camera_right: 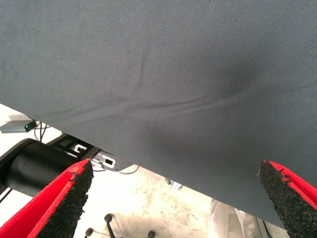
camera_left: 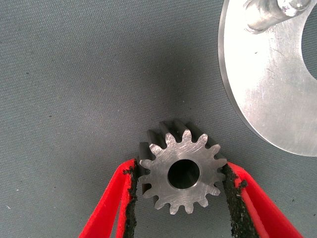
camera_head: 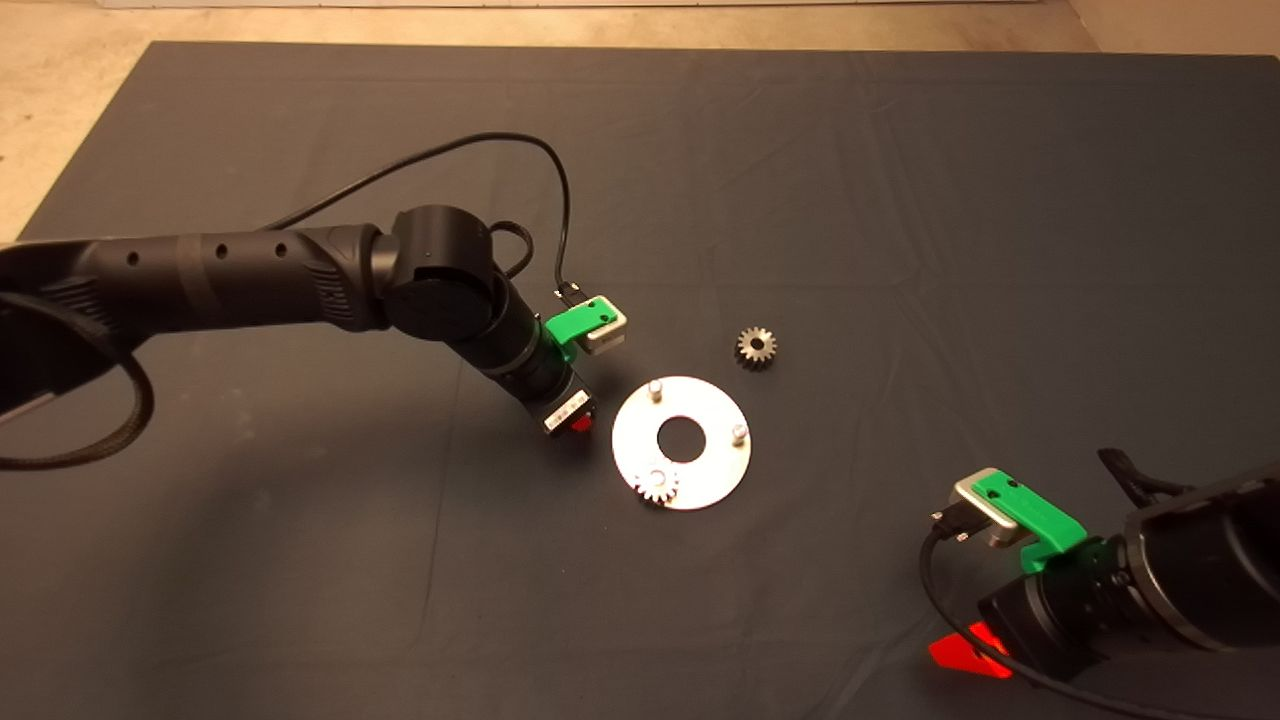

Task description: Install three planetary gears onto the carrier pins

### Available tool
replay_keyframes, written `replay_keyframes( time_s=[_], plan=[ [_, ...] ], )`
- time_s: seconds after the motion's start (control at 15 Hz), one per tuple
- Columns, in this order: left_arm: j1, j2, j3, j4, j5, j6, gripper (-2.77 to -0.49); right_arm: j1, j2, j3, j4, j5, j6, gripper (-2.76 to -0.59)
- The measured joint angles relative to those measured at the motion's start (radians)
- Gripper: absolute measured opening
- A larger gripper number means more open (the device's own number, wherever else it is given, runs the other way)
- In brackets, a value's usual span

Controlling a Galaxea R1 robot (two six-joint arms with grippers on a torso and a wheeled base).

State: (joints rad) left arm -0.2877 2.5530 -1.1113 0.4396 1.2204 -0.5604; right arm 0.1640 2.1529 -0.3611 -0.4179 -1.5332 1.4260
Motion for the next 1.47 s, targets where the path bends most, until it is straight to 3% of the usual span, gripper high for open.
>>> replay_keyframes(
  time_s=[0.87, 1.33, 1.47],
  plan=[
    [0.0, -0.005, 0.029, 0.002, 0.001, 0.0, -2.47, 0.009, -0.005, 0.0, 0.0, 0.001, 0.0, -0.86],
    [-0.002, -0.008, 0.066, 0.002, 0.011, 0.0, -2.66, 0.027, -0.107, 0.0, 0.001, 0.0, -0.005, -0.86],
    [-0.027, -0.01, 0.087, 0.0, 0.019, 0.0, -2.67, 0.028, -0.134, 0.0, 0.002, 0.0, -0.014, -0.86]
  ],
)
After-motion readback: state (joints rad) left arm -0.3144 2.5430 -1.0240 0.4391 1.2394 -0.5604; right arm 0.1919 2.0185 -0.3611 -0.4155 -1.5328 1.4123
